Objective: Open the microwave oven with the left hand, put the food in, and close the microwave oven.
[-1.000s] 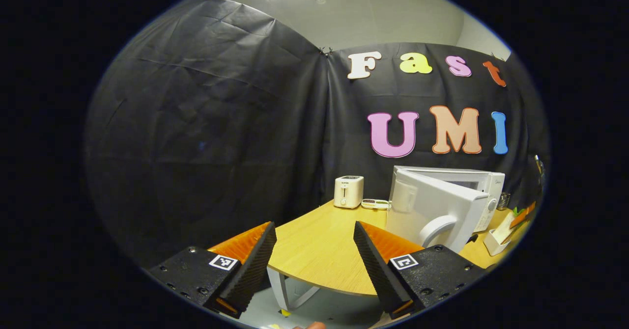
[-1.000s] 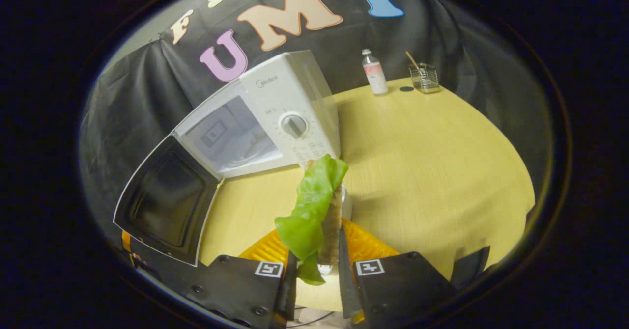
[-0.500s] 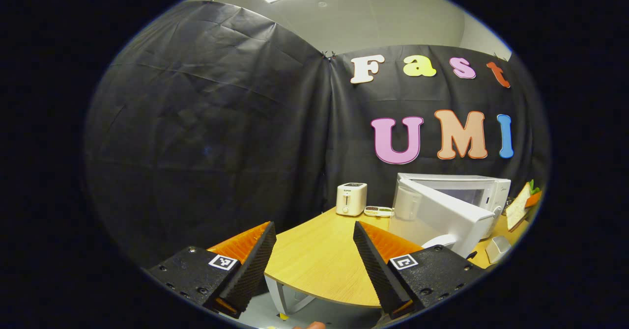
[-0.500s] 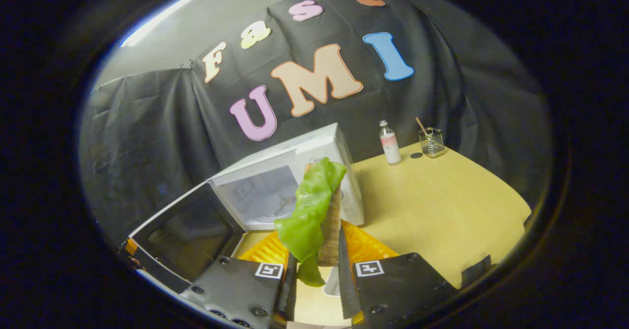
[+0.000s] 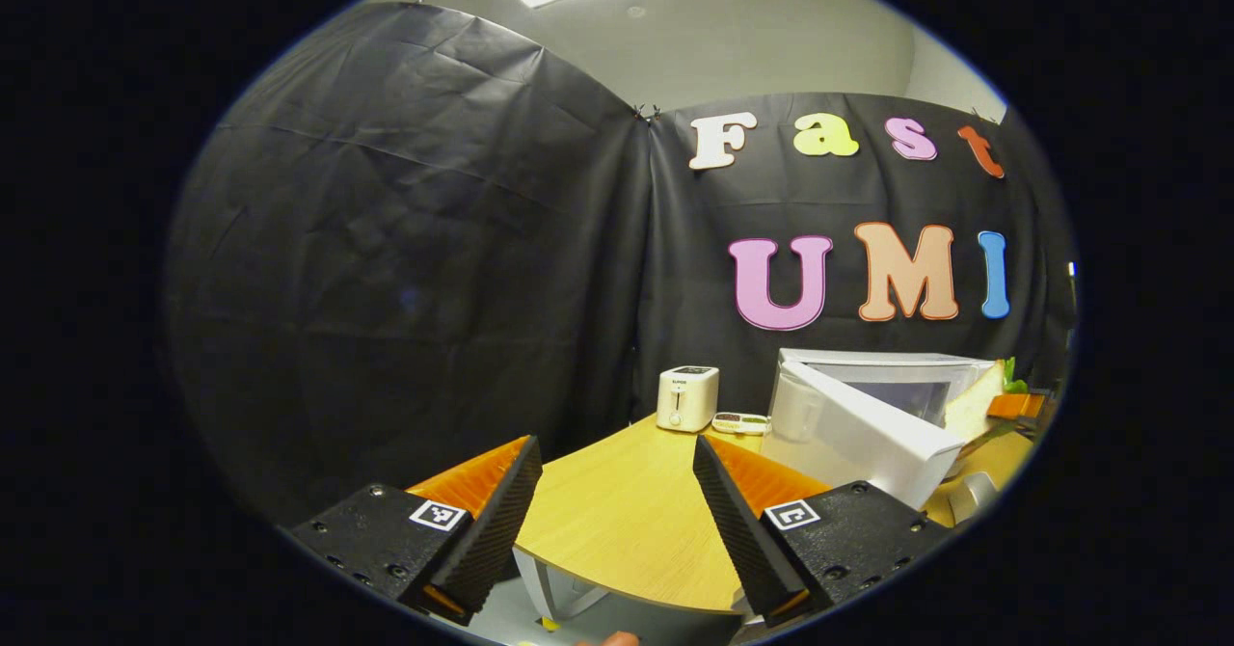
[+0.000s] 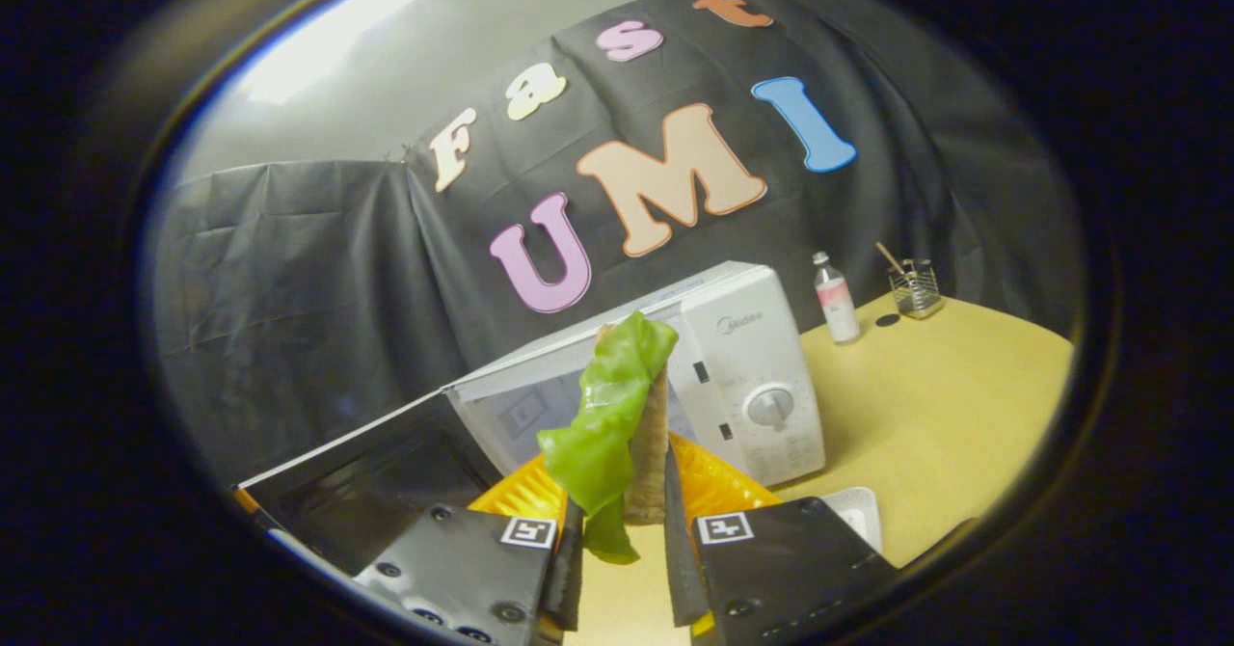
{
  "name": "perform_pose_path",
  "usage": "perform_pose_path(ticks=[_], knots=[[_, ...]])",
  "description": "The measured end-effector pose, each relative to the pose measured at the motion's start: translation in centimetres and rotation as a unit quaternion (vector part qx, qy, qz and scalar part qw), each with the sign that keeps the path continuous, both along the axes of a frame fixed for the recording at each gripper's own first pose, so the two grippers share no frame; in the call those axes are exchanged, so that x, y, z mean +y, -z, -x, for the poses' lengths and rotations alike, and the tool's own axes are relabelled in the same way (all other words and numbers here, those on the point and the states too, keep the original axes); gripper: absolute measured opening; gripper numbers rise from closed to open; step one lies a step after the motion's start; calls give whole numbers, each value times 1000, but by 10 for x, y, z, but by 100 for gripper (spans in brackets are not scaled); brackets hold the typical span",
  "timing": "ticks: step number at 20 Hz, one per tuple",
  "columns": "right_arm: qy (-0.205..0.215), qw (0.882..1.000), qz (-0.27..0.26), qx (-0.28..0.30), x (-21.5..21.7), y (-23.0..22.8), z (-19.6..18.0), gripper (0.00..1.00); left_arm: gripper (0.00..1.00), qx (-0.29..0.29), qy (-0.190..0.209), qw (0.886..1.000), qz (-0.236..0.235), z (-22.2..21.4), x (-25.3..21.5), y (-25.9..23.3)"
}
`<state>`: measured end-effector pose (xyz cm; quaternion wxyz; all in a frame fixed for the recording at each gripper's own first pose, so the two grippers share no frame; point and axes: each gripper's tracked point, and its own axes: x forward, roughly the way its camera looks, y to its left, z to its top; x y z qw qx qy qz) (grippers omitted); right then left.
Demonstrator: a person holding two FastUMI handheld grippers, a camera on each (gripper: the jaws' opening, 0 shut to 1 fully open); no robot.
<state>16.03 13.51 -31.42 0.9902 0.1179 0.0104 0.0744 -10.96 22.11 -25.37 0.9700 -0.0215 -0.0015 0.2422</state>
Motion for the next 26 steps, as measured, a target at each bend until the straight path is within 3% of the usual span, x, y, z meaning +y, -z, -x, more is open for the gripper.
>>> perform_pose_path(ticks=[2, 3, 4, 6, 7, 8, 11, 12, 20, 21, 26], knots=[[10, 1000, -13, -9, 16, 4, -21, 39, 95, -2, -7, 1000, -5, 0, 3, -1], [15, 1000, -20, -14, 22, 6, -30, 31, 95, -2, -11, 1000, -7, -1, 6, 0], [21, 999, -26, -17, 28, 10, -40, 31, 97, -2, -13, 1000, -8, -1, 9, 0], [29, 999, -40, -20, 42, 17, -58, 31, 96, 0, -14, 1000, -5, -4, 13, 4], [31, 998, -44, -19, 49, 21, -66, 38, 96, 3, -15, 1000, -4, -4, 16, 5], [33, 998, -46, -17, 56, 27, -73, 31, 96, 6, -16, 1000, -1, -3, 18, 8], [33, 998, -48, -3, 75, 43, -97, 31, 97, 11, -19, 1000, 2, -5, 22, 11], [32, 998, -49, 3, 80, 48, -104, 38, 95, 11, -19, 1000, 2, -5, 23, 12], [48, 996, -67, 37, 107, 73, -151, 38, 96, 7, -20, 1000, 1, -6, 27, 9], [49, 996, -69, 41, 112, 75, -158, 34, 96, 5, -19, 1000, 1, -5, 27, 8], [71, 997, 13, 30, 115, 81, -176, 38, 96, 3, -19, 1000, 2, -5, 29, 6]])
